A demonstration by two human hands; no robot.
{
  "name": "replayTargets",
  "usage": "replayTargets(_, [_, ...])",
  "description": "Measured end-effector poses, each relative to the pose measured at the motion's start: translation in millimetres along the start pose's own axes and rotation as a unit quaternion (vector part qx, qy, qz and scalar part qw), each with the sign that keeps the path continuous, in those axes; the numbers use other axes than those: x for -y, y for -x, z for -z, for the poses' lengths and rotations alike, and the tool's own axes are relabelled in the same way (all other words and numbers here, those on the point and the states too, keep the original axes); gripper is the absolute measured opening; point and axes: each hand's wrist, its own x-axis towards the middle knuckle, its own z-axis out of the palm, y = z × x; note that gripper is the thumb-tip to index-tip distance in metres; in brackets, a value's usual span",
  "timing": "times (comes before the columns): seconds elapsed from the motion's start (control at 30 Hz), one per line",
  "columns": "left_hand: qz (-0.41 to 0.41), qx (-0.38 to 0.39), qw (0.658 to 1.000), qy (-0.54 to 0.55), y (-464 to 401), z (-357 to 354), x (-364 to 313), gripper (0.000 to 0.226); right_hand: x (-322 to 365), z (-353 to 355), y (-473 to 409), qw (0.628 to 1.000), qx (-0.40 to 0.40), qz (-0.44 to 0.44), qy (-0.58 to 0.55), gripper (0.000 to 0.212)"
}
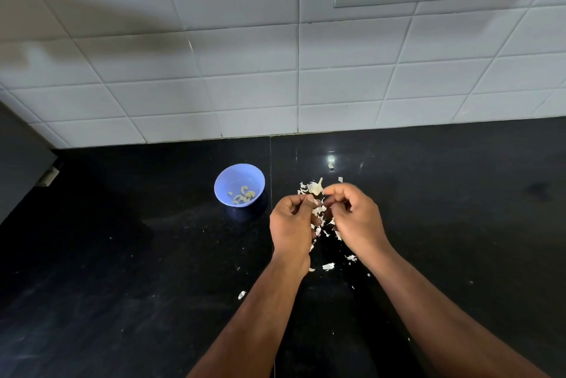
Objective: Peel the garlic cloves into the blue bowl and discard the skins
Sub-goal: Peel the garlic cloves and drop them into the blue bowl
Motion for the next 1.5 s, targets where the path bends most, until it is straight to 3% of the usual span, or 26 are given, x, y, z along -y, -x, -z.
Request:
replayTargets(0.17, [0.038,-0.018,0.998,0.05,-4,10,-2,0.012,4,-13,1,0.996,0.066,0.056,0.027,0.031])
replayTargets(0.3, [0.082,-0.003,0.993,0.081,-3,24,-5,0.016,5,-24,-1,0.996,0.031,0.072,0.03,0.02])
replayTargets(0.4, [0.098,-0.006,0.99,0.1,-2,31,-5,0.024,10,-36,-5,0.999,0.026,0.033,0.001,0.011])
replayTargets(0.5, [0.097,-0.057,0.989,0.093,-4,43,-4,0.039,25,-54,-19,0.998,0.055,0.008,-0.019,0.01])
replayTargets(0.7, [0.058,-0.095,0.994,-0.021,-5,74,-2,0.05,53,-115,-51,0.991,0.121,0.03,0.042,0.013])
replayTargets(0.87, [-0.001,-0.129,0.986,-0.107,-14,81,-2,0.048,54,-137,-59,0.984,0.172,-0.005,0.051,0.028])
replayTargets(1.07, [-0.023,-0.103,0.987,-0.118,-17,66,1,0.029,42,-86,-62,0.988,0.116,0.029,0.101,0.028])
replayTargets(1.13, [-0.028,-0.087,0.988,-0.125,-15,55,3,0.029,30,-45,-59,0.972,0.108,0.043,0.202,0.023])
replayTargets(1.23, [-0.023,-0.065,0.989,-0.128,-13,33,7,0.031,8,19,-45,0.921,0.078,0.018,0.382,0.011])
replayTargets(1.37, [-0.01,-0.049,0.991,-0.121,-11,7,15,0.019,-21,59,-25,0.92,0.116,-0.043,0.371,0.01])
replayTargets(1.5, [-0.01,-0.036,0.992,-0.119,-8,-13,21,0.013,-47,58,-20,0.916,0.134,-0.027,0.377,0.019])
